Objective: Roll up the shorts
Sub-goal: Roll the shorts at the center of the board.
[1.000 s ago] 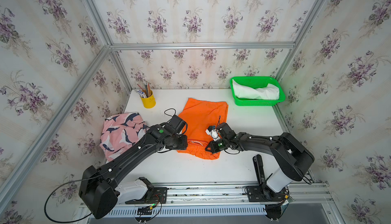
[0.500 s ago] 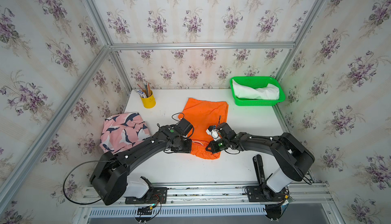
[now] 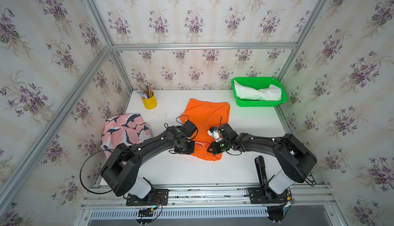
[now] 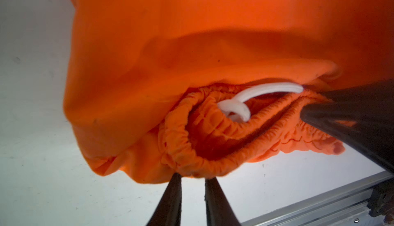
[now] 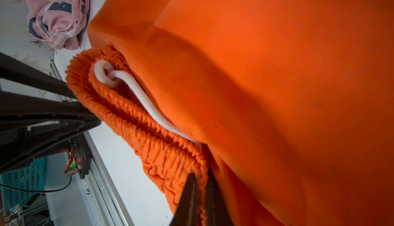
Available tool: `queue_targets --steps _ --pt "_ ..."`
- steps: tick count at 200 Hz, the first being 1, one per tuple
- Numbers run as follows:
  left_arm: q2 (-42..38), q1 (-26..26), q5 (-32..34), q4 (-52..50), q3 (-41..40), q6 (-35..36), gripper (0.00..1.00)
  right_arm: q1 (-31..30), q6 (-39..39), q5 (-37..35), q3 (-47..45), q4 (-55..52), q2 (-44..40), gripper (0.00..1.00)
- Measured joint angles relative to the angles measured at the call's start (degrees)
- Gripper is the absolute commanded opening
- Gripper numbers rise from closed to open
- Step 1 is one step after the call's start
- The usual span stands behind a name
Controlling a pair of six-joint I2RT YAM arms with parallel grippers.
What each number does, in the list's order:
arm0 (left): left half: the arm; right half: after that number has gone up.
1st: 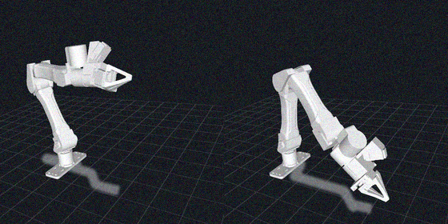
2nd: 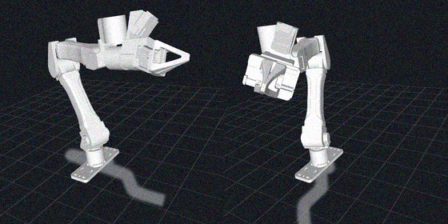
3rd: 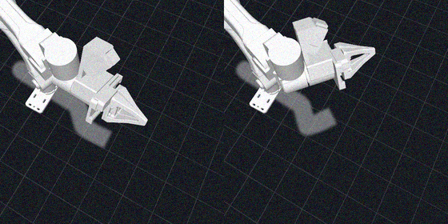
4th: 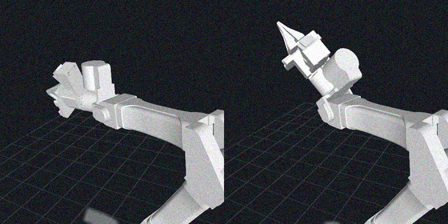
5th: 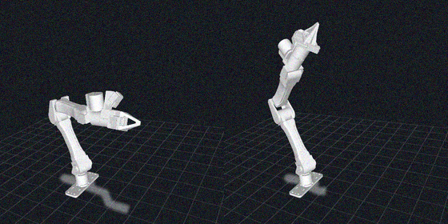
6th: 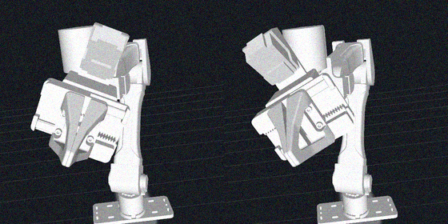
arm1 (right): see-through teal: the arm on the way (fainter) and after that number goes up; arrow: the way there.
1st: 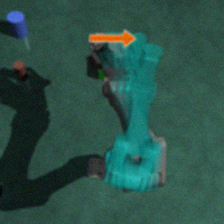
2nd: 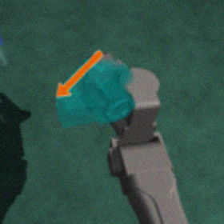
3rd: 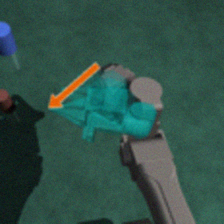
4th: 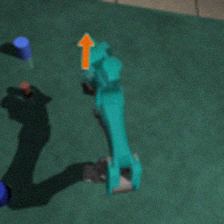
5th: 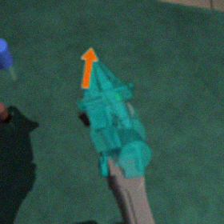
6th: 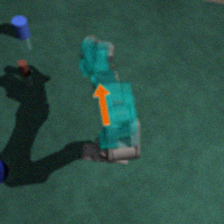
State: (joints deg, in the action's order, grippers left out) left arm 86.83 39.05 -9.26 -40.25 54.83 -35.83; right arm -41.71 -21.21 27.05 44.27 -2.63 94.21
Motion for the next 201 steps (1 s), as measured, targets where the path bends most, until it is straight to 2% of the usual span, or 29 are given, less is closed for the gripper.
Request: queue_targets --steps 113,201 --pt "6.05 -0.04 1.77 2.69 -0.20 1.38 0.19 -0.02 -0.26 1.31 -1.20 1.49 -0.48 0.00" --pt "6.80 -0.13 2.47 2.73 0.15 2.01 0.20 -0.26 -1.31 1.20 -2.16 2.38 -1.60 0.00"
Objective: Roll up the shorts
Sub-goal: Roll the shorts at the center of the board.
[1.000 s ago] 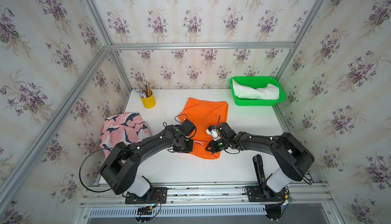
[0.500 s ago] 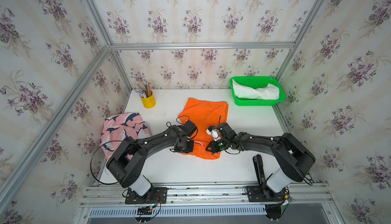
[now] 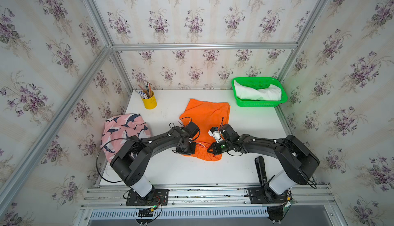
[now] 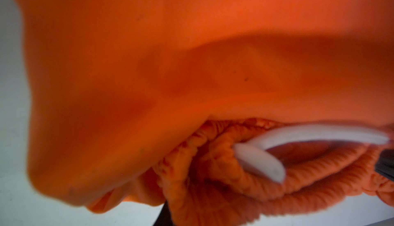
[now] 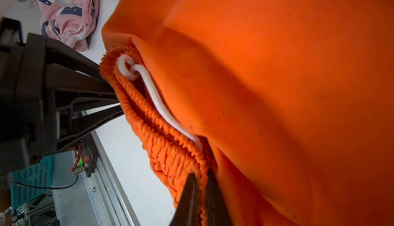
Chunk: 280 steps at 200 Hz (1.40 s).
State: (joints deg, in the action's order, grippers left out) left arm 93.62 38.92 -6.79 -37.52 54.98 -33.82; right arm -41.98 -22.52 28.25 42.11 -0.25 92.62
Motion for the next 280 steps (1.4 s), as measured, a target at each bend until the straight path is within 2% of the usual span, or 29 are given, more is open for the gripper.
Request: queue_targets --steps 95,146,241,268,271,280 --pt "-0.37 0.00 0.35 -0.17 0.26 0.37 0.20 -1.31 -1.33 -2.01 -0.02 -0.02 -0.11 0.00" --pt "-2.64 -0.04 0.61 -0.57 -0.15 0.37 0.24 -2.05 -1.51 -2.73 0.42 0.20 0.55 0.00" --pt "-11.15 -0.04 3.67 -6.03 1.97 -0.11 0.52 -2.69 -1.97 -2.40 3.21 -0.50 3.58 0.00" --pt "-14.25 -0.04 3.89 -8.02 1.97 -1.14 0.54 -2.67 -2.51 -2.45 3.74 -0.98 4.22 0.00" --pt "-14.56 -0.04 3.89 -8.15 1.97 -1.16 0.58 -2.67 -2.60 -2.45 3.76 -0.98 4.31 0.00" --pt "-15.45 -0.04 3.85 -8.46 1.95 -1.36 0.59 -2.67 -2.60 -2.43 3.85 -1.01 4.44 0.00"
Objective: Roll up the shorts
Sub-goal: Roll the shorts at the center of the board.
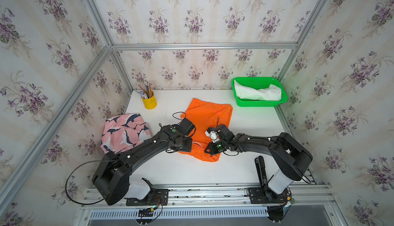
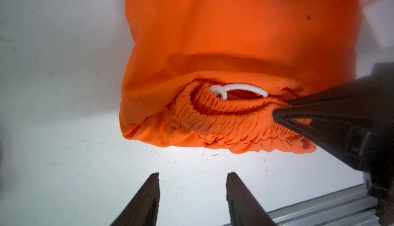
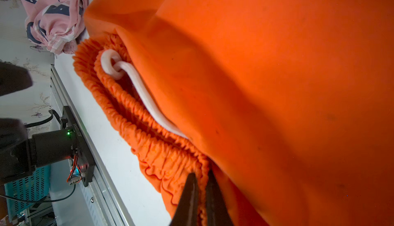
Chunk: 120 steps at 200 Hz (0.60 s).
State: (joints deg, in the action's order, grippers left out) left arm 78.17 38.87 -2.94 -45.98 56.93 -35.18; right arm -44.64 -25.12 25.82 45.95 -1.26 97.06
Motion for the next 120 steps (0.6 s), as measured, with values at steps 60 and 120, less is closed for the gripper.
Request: queue_targets --steps 60,120 --pt "-6.95 0.94 -2.05 -2.23 -3.45 -2.99 0.65 0.02 -0.68 1.05 0.44 0.70 1.16 0.00" --pt "-0.26 1.36 0.31 -1.22 -0.44 -4.20 0.62 -0.02 -0.76 2.78 0.76 -1.77 -0.68 0.00"
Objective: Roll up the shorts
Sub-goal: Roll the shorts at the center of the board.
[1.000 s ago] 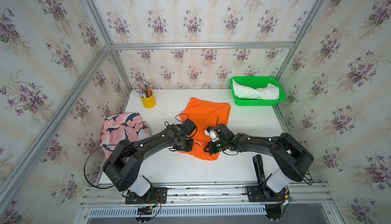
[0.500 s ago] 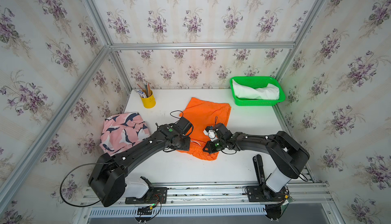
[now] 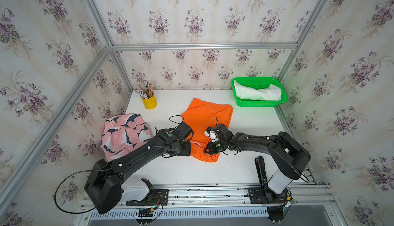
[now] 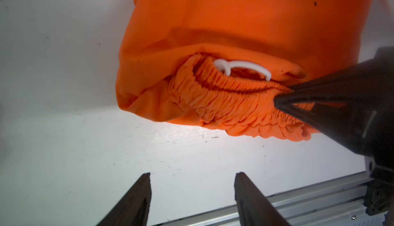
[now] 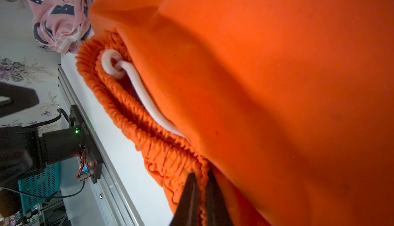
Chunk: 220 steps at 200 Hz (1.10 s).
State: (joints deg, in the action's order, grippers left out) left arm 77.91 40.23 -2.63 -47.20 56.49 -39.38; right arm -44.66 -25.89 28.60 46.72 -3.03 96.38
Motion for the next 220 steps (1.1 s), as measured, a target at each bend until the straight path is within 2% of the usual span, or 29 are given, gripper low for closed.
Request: queue_targets --steps 22,26,48,65,85,108,135,178,195,204,220 --pt "6.75 -0.04 0.98 2.45 2.25 0.46 0.56 0.00 0.20 1.22 -0.44 -1.11 -1.22 0.00" --pt "8.04 -0.04 0.98 2.99 2.25 0.55 0.51 0.00 0.20 1.33 -0.72 -1.14 -1.46 0.00" --pt "11.93 -0.07 0.98 5.22 1.38 1.33 0.42 0.00 0.15 1.81 -2.36 -1.53 -2.69 0.14" --pt "13.46 0.07 0.92 6.97 0.04 1.46 0.40 -0.04 0.09 1.55 -2.71 -2.23 -3.98 0.29" --pt "15.02 -0.02 0.94 8.04 -0.26 1.57 0.39 -0.04 0.44 -0.37 -2.27 -4.70 -6.84 0.39" --pt "15.43 -0.02 0.96 8.55 -0.24 2.16 0.39 -0.04 2.34 -2.19 0.76 -7.93 -8.28 0.45" --pt "15.37 -0.04 0.98 8.55 -0.02 2.78 0.41 -0.37 6.01 -3.08 5.38 -9.90 -5.95 0.49" --pt "15.63 -0.07 1.18 7.48 1.64 3.63 0.40 -2.49 11.08 -2.49 8.59 -10.16 -0.33 0.49" --pt "15.61 -0.07 1.38 7.15 2.25 3.93 0.40 -3.52 12.44 -1.79 8.52 -9.40 1.70 0.46" --pt "15.61 -0.07 1.46 7.10 2.38 4.09 0.39 -3.91 12.59 -1.77 8.50 -8.76 2.78 0.40" --pt "15.80 -0.07 1.64 6.54 2.89 4.09 0.39 -4.04 12.79 -1.88 8.44 -7.78 4.28 0.20"
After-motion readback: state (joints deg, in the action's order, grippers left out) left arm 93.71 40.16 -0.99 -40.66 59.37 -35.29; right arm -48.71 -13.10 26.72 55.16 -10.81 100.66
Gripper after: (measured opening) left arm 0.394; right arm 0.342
